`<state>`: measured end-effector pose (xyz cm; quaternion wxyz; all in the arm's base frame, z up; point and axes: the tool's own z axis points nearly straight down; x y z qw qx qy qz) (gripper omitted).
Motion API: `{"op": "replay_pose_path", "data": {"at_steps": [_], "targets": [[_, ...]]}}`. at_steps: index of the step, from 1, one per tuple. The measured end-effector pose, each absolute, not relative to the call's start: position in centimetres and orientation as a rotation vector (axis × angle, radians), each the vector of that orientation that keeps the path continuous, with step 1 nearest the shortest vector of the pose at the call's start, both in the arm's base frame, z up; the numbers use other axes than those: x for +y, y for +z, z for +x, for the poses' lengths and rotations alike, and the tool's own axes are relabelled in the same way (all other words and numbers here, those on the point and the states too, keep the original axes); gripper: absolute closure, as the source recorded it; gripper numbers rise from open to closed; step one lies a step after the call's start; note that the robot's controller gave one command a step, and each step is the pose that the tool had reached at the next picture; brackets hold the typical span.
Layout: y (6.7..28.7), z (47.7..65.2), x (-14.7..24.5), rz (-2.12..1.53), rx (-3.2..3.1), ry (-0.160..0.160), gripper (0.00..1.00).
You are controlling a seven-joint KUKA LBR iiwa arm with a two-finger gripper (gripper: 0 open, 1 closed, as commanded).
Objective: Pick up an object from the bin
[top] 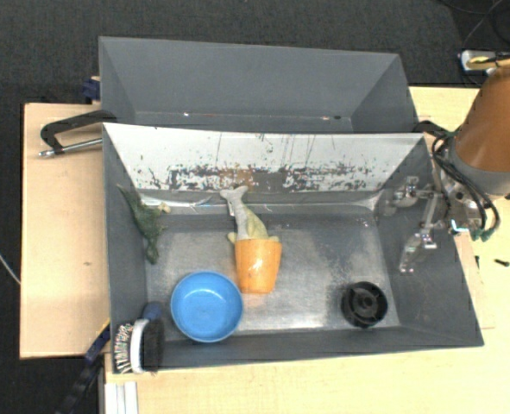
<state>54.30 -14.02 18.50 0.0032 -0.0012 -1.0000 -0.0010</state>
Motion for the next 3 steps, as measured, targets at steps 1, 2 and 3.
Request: {"op": "replay_pose_path", "data": {"at_steps": [1, 2, 3], "targets": [[9.7, 50.5, -14.7, 0.465, -3.103, -0.004, 0.0], [7.3, 49.4, -9.3, 0.808, -3.034, -0.003, 0.0], [7.4, 49.4, -9.4, 0.805, -3.036, 0.0, 1.0]]}}
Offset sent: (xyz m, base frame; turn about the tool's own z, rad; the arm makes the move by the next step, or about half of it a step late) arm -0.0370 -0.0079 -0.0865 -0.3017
